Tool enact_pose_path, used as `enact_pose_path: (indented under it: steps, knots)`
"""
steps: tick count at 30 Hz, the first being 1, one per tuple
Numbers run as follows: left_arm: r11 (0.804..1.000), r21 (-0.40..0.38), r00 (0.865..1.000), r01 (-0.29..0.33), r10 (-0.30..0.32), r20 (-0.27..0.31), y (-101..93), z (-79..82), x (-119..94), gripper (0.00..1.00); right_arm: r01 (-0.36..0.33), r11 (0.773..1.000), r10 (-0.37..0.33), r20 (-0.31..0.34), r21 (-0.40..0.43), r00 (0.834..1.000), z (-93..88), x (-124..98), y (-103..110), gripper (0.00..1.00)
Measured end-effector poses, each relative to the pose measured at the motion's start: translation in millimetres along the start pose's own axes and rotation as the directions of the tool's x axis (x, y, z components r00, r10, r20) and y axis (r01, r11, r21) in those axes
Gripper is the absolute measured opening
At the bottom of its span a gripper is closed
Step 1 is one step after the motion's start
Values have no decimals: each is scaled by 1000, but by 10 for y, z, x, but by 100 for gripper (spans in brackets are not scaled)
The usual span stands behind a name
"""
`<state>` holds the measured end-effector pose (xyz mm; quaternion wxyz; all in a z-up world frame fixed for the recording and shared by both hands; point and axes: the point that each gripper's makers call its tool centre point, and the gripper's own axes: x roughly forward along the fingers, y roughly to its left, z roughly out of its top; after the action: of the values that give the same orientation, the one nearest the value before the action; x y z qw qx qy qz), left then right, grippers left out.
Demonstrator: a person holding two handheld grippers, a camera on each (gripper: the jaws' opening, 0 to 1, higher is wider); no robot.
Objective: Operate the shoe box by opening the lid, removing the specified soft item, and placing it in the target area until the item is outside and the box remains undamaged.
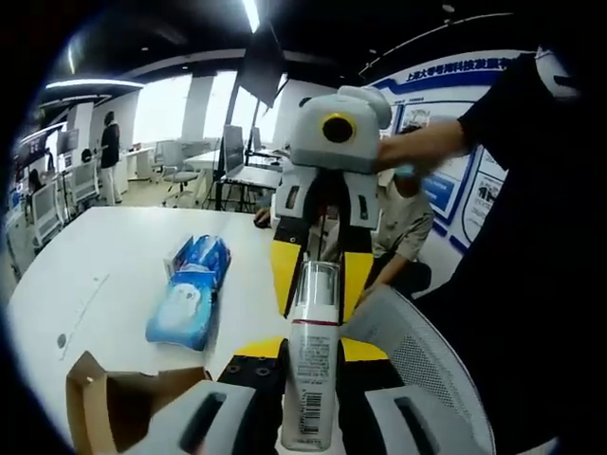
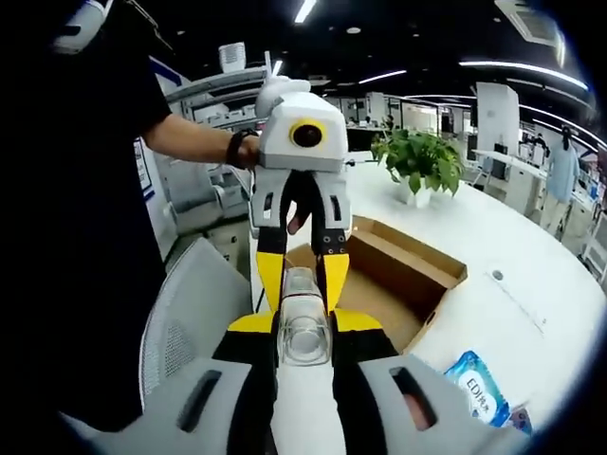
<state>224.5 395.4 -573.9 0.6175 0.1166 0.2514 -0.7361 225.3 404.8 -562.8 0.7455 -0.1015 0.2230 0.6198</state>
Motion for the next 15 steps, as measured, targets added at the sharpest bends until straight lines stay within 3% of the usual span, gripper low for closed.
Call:
enact_pose_path:
  steps: [9,15]
  knots:
    - [1000,-14,1000,-20,19,-23,19,-100,21,21,10,1000,-10,-12,20,1000,-80,-17,-21,17]
    - [997,-37,997,-71,72,20,103,-92,-68,24,28,999,-28,-18,40,999,-135,-93,-57,17]
